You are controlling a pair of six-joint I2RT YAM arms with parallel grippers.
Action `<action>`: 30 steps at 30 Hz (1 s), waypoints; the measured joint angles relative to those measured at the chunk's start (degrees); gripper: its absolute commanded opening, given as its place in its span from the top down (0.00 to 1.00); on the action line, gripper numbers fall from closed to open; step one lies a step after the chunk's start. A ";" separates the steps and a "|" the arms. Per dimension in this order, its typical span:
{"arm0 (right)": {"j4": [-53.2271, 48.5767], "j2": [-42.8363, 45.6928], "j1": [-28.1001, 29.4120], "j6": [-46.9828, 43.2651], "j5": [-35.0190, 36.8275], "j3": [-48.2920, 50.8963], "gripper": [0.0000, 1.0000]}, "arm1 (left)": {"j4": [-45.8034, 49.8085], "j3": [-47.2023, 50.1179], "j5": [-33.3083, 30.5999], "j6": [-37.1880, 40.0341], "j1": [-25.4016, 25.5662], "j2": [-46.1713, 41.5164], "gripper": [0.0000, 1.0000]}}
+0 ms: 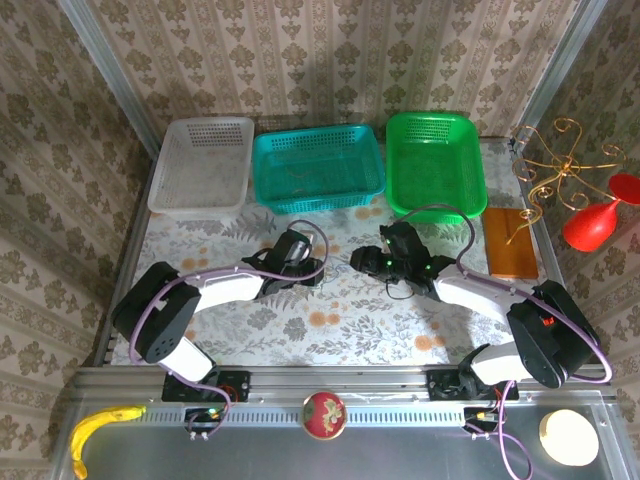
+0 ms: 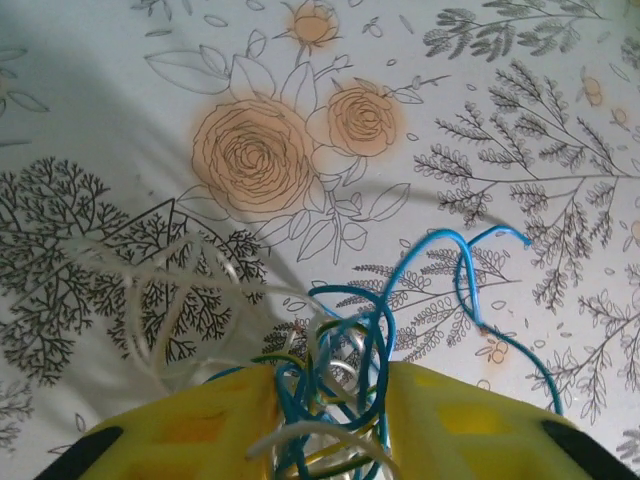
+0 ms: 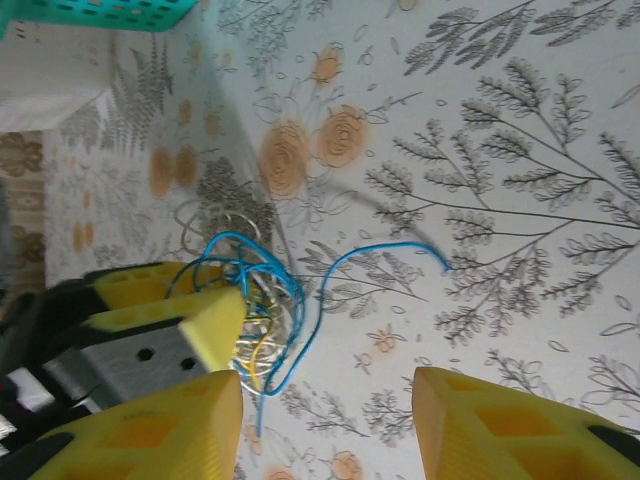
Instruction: Untangle the cables
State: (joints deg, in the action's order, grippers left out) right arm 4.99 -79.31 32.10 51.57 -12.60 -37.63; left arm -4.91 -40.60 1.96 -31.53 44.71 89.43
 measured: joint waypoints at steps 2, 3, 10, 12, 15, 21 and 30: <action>1.92 -1.01 0.00 1.25 -0.94 0.02 0.50 | -1.22 0.52 0.22 0.09 0.00 -0.02 0.90; 2.64 -1.40 0.00 1.66 -1.27 0.15 0.49 | -1.73 0.70 0.37 0.24 0.00 -0.02 0.92; 5.95 -3.54 0.00 4.90 -2.99 1.16 0.48 | -5.27 4.79 0.42 0.24 0.00 -6.16 0.98; 7.17 -4.28 0.00 5.70 -3.32 1.16 0.46 | -6.36 5.99 0.42 0.22 0.00 -8.55 0.99; 9.14 -5.68 0.00 6.99 -4.13 1.16 0.43 | -8.07 7.48 0.37 0.13 0.00 -11.58 1.00; 13.40 -8.20 0.00 10.19 -5.86 1.40 0.37 | -9.73 9.16 0.09 0.02 0.00 -14.53 1.00; 19.10 -8.61 0.00 14.78 -7.06 3.61 0.32 | -12.37 10.71 -0.70 -0.59 0.00 -15.69 1.00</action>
State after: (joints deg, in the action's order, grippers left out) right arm 24.10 -87.92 32.10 66.35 -19.66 -34.02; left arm -17.28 -29.89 1.26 -32.12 44.71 73.73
